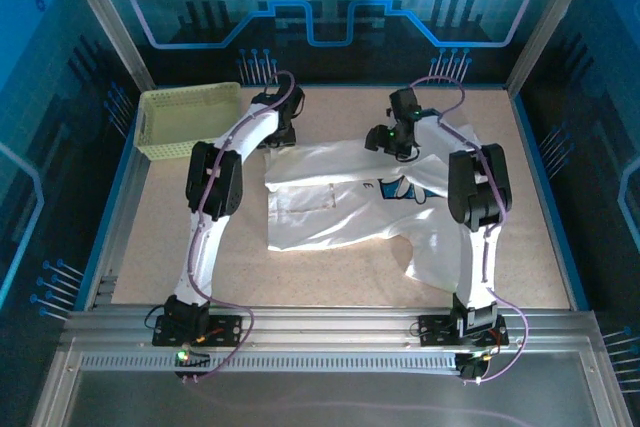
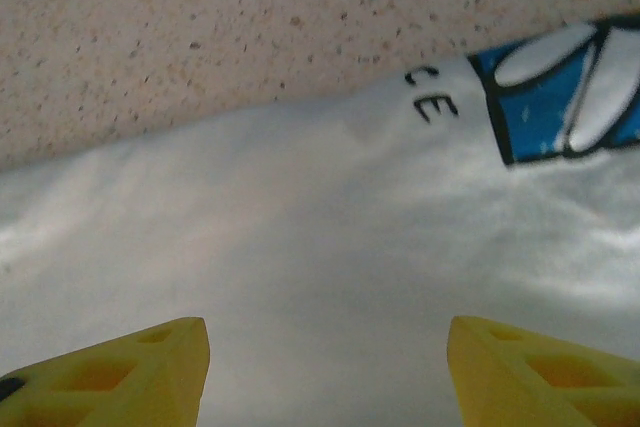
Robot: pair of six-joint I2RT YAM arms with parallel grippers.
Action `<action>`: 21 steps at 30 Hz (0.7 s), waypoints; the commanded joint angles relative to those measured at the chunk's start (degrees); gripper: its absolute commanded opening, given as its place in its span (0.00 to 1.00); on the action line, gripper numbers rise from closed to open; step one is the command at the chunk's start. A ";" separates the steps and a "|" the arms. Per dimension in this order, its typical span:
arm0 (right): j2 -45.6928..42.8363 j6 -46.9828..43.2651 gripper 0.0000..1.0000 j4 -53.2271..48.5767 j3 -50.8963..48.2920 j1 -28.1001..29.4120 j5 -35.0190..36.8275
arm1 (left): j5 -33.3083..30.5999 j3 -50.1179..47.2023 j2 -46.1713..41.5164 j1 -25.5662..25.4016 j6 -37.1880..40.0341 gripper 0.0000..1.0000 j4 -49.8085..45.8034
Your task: Fold the inside-out t-shirt
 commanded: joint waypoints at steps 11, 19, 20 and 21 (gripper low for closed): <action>7.39 2.77 0.65 -5.36 4.77 -3.63 1.90 | 4.82 -4.02 0.71 0.99 2.15 0.49 0.82; 7.58 3.61 0.66 -7.47 5.66 -4.89 4.72 | 2.44 -12.69 -5.44 2.68 0.29 0.35 4.08; 7.61 3.80 0.66 -7.87 5.87 -5.06 5.06 | 1.99 -13.74 -6.30 2.95 0.08 0.34 4.34; 7.75 3.96 0.66 -8.07 5.93 -5.35 5.13 | 1.61 -14.71 -7.15 3.21 -0.10 0.33 4.60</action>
